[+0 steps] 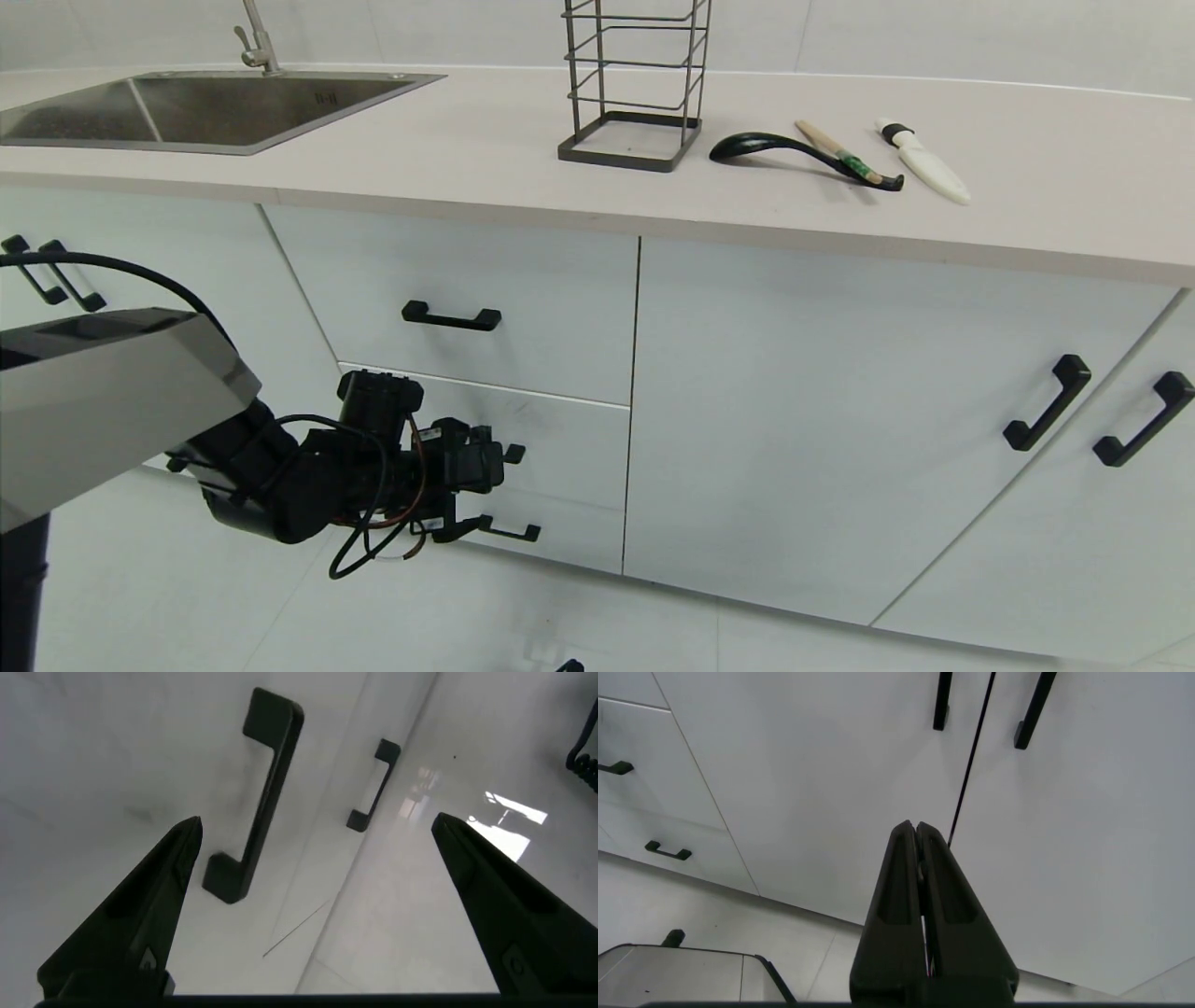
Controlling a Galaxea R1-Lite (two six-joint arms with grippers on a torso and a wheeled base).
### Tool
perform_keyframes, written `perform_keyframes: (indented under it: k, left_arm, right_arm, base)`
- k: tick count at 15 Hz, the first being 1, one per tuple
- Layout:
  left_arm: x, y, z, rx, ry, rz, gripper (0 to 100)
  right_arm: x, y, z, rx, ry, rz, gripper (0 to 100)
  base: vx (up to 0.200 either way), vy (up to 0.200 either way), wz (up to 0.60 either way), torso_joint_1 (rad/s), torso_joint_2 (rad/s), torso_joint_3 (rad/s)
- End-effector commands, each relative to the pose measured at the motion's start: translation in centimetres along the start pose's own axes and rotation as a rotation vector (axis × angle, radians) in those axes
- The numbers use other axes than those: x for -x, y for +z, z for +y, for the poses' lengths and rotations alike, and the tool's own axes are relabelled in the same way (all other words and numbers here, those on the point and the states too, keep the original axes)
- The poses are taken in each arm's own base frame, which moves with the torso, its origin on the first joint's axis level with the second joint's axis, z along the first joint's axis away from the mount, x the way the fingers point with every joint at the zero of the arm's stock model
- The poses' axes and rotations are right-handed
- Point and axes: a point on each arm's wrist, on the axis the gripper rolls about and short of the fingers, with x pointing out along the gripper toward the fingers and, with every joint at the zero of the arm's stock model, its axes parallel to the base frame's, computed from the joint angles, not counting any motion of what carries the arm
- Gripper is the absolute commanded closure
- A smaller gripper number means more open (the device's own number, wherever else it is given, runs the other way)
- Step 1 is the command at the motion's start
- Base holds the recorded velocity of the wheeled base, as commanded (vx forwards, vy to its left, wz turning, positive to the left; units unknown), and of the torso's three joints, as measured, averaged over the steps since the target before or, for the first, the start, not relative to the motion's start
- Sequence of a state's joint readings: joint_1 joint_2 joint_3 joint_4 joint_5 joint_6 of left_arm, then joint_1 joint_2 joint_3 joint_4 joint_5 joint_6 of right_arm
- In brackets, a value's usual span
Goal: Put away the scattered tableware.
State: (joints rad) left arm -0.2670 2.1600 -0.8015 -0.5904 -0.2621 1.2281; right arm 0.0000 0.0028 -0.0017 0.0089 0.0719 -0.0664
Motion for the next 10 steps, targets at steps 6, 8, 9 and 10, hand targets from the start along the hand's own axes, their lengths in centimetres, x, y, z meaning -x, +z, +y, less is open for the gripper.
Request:
perform_keyframes:
  k: [6, 8, 9, 10]
  left_arm:
    - [-3.3, -0.4, -0.8, -0.007, -0.028, -0.005, 0]
    - [-3.8, -0.7, -1.2, -0.006, -0.038, -0.002, 0]
    - [-3.9, -0.7, -1.2, -0.005, -0.041, -0.001, 0]
    - [-3.8, -0.9, -1.5, -0.003, -0.05, 0.004, 0]
  right_arm:
    - [0.0, 0.0, 0.0, 0.0, 0.002, 0.001, 100]
    - [0.0, 0.0, 0.0, 0.0, 0.0, 0.001, 100]
    - [0.0, 0.0, 0.0, 0.0, 0.0, 0.001, 100]
    - [0.0, 0.0, 0.0, 0.0, 0.002, 0.001, 100]
  base:
    - [0.0, 0.0, 0.0, 0.0, 0.0, 0.0]
    - [0.0, 0.0, 0.0, 0.0, 0.0, 0.0]
    - [0.0, 0.0, 0.0, 0.0, 0.0, 0.0]
    - [0.0, 0.0, 0.0, 0.0, 0.0, 0.0]
